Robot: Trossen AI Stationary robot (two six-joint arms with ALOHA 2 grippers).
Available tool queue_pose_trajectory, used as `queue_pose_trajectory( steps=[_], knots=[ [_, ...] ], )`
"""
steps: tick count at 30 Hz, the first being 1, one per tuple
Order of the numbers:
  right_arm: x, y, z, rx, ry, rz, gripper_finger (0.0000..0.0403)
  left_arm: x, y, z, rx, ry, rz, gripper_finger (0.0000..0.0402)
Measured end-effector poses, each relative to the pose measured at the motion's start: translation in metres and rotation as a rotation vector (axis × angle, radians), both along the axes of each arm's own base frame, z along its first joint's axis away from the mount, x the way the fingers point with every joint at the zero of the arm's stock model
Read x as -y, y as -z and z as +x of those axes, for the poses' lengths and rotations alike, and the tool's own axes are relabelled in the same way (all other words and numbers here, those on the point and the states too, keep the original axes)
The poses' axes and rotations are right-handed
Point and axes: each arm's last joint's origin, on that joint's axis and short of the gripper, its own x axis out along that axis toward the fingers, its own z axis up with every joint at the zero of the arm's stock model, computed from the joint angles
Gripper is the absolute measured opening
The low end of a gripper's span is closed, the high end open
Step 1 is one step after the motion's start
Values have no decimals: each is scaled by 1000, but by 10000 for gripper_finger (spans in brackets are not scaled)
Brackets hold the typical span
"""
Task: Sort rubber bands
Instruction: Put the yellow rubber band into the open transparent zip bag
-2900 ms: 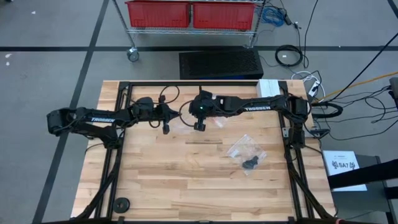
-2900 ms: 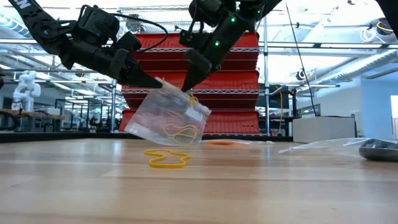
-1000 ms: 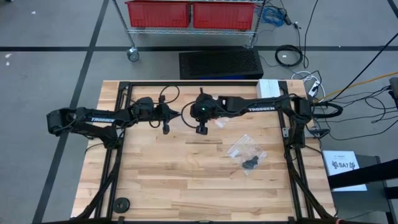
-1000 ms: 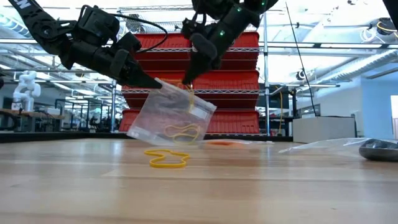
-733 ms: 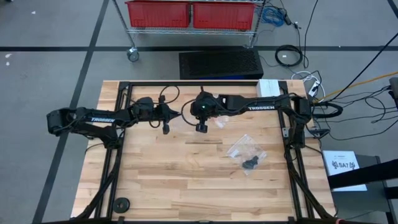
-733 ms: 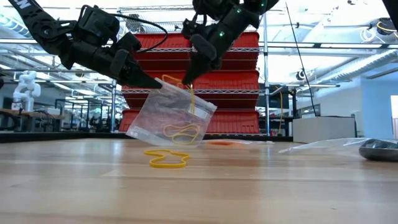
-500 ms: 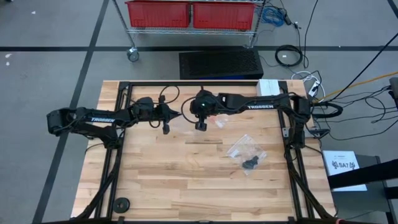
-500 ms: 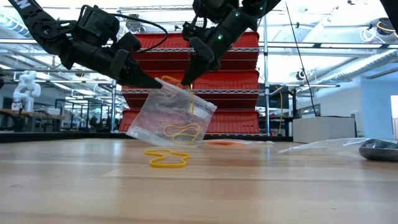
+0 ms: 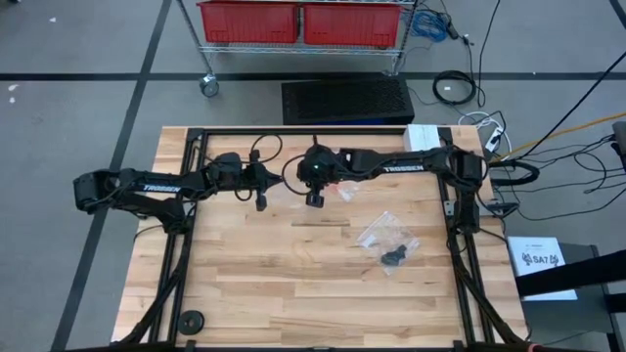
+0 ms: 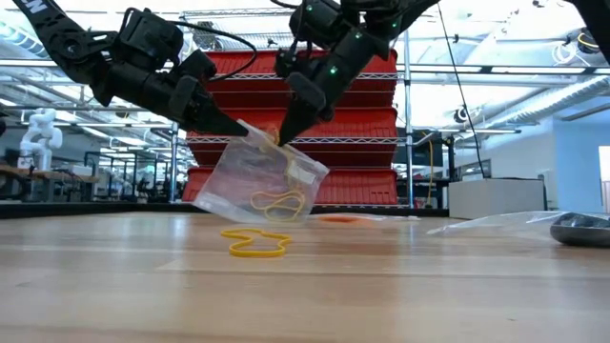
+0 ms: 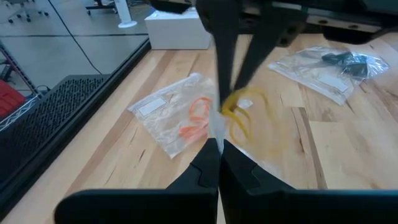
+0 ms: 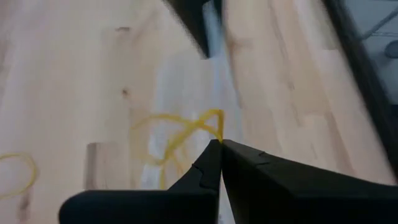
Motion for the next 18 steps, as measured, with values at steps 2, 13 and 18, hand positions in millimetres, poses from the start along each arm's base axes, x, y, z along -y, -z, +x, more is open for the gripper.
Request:
queue_pose_trajectory(
  steps=[2,13,18],
  knots=[
    [3,-2,-1,5,19,-16,0,0,0,0,0,0,1,2],
    [21,1,-6,-4,49,59,0,0,0,0,0,1,1,2],
    [24,8,-5,-7,30,142,0,0,0,0,2,1,1,2]
  ],
)
